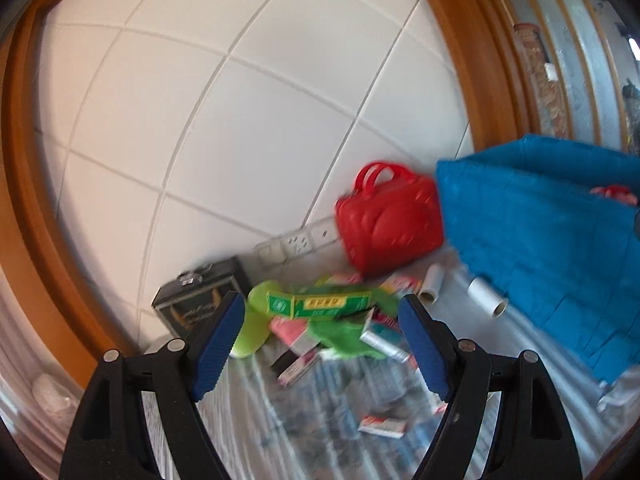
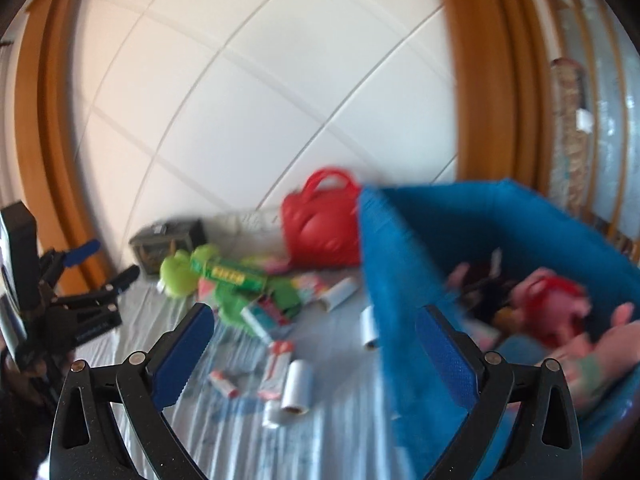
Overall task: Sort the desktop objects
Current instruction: 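Move both tools back over the table toward the remaining boxes, then grasp the red-and-white ointment box with the left tool while the right tool grasps a white lint-roller tube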
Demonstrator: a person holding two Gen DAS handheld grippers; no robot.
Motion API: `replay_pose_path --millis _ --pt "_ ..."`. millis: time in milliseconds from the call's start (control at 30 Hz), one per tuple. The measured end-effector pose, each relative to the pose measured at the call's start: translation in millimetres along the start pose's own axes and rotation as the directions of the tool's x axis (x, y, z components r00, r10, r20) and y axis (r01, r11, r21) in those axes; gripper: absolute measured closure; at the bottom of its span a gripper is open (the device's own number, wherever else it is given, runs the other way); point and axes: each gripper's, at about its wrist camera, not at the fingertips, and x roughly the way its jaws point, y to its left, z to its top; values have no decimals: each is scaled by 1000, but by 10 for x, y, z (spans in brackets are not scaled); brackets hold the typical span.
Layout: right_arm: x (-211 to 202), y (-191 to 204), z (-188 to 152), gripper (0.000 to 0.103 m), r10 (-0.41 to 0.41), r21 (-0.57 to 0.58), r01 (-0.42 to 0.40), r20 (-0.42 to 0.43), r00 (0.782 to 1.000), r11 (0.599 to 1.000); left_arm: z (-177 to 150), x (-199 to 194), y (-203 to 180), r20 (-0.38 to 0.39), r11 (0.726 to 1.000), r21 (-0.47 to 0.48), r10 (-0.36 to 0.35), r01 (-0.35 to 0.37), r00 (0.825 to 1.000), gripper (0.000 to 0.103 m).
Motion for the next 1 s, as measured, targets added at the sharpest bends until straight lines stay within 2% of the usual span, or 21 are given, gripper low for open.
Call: replay_pose_path --millis 100,167,267,333,467,567,600,700,800,867,933,967,1000 --pt "450 206 -233 1 14 -38 -17 -85 996 999 -309 237 105 -56 1000 -12 -27 27 998 24" --pt "721 266 -365 2 31 -54 -40 -155 987 998 -537 434 60 -105 1000 13 -25 27 994 24" --pt "1181 289 -577 5 40 -68 -60 -273 961 996 -847 614 22 -150 998 -6 -65 65 987 24" --pt "1454 264 -724 5 58 -48 -79 -342 938 996 -1029 774 -60 -185 993 -40 -116 111 976 24" --pt "1923 162 -976 5 47 -53 -79 -448 893 995 -1374 1141 -264 -300 964 -178 -244 197 922 24" --pt "2184 13 -1066 5 63 -14 -81 -495 867 997 -1550 1459 -476 -382 922 -296 -354 250 854 24" --pt "2317 -54 -1100 5 66 -4 -79 -516 854 997 -1591 1516 -511 -397 914 -318 -369 251 840 24" --pt "2591 -158 -1157 8 76 8 -87 -555 828 996 -1736 1835 -625 -464 889 -392 -414 238 783 24" --pt "2803 -213 -1200 11 96 18 -105 -579 810 994 -1885 2071 -698 -522 878 -438 -423 193 741 33" --pt "2889 -238 -1229 12 112 36 -113 -589 800 993 -1965 2127 -701 -544 883 -441 -407 162 734 35" --pt "2964 -260 -1272 13 133 54 -126 -597 791 991 -2047 2170 -660 -553 874 -467 -406 132 728 41" --pt "3002 -262 -1301 14 140 55 -134 -603 786 989 -2042 2163 -627 -543 874 -471 -393 118 742 41" --pt "3015 -259 -1325 15 141 53 -137 -606 783 989 -2043 2178 -600 -543 871 -480 -391 108 743 42"
